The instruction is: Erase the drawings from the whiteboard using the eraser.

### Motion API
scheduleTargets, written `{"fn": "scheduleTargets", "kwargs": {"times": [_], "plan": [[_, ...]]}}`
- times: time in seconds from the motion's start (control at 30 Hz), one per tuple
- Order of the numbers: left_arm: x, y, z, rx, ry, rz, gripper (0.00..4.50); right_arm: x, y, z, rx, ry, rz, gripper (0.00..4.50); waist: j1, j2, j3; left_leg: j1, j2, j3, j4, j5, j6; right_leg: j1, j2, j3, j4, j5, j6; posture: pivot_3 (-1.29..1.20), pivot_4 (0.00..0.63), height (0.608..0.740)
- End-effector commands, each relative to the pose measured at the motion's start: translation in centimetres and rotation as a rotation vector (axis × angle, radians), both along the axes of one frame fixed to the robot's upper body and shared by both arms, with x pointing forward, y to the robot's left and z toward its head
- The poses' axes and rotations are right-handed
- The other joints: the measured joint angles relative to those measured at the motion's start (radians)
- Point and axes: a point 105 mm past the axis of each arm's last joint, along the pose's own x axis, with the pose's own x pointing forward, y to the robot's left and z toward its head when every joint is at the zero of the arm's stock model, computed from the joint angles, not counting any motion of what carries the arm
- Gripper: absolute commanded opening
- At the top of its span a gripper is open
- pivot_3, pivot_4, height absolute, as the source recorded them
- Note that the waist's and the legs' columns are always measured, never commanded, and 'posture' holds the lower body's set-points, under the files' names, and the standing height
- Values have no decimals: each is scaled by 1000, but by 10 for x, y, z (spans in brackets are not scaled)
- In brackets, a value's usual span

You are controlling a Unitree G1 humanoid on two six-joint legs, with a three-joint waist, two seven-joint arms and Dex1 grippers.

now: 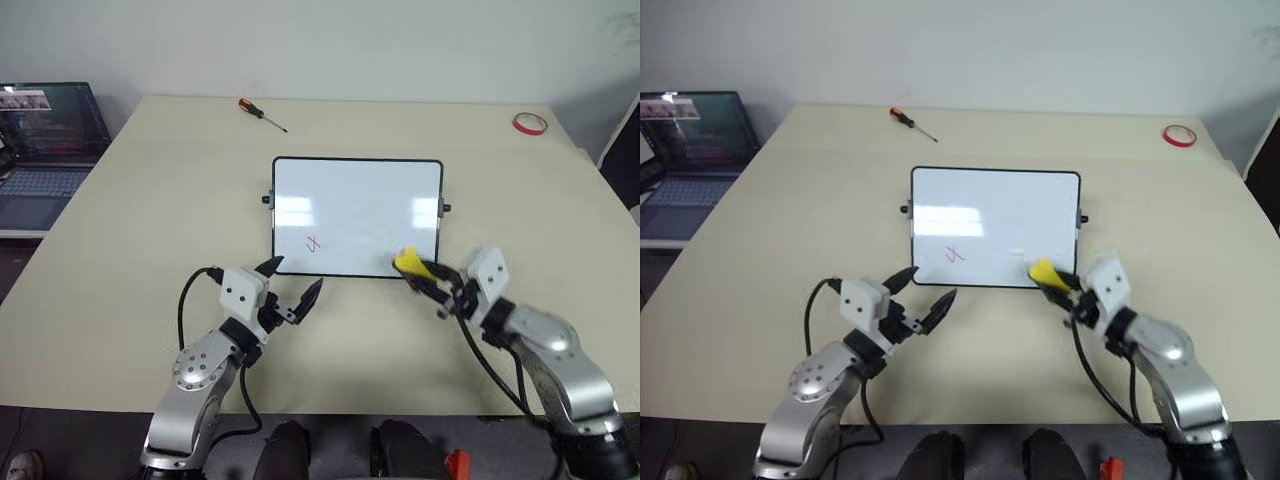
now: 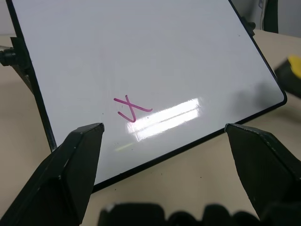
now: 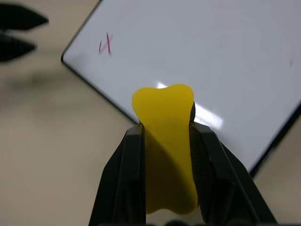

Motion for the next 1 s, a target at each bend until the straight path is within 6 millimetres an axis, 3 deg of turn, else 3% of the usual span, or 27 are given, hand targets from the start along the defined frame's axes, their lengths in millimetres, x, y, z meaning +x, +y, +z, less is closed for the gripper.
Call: {"fn": "scheduleTargets", "kwargs": {"times": [0.03, 1.0], "plan": [[-2, -1, 12, -10, -46, 0, 4500, -8, -4, 14, -25, -87, 25, 985, -5, 0, 0, 1, 0, 1, 0, 0, 0, 0, 0, 1, 0, 0, 0, 0, 150, 740], [-1, -4, 14, -12, -55, -11, 4500, 11, 3, 33, -27, -183, 37, 985, 0, 0, 0, 3, 1, 1, 1, 0, 0, 3, 4, 1, 2, 0, 0, 0, 150, 740]]}}
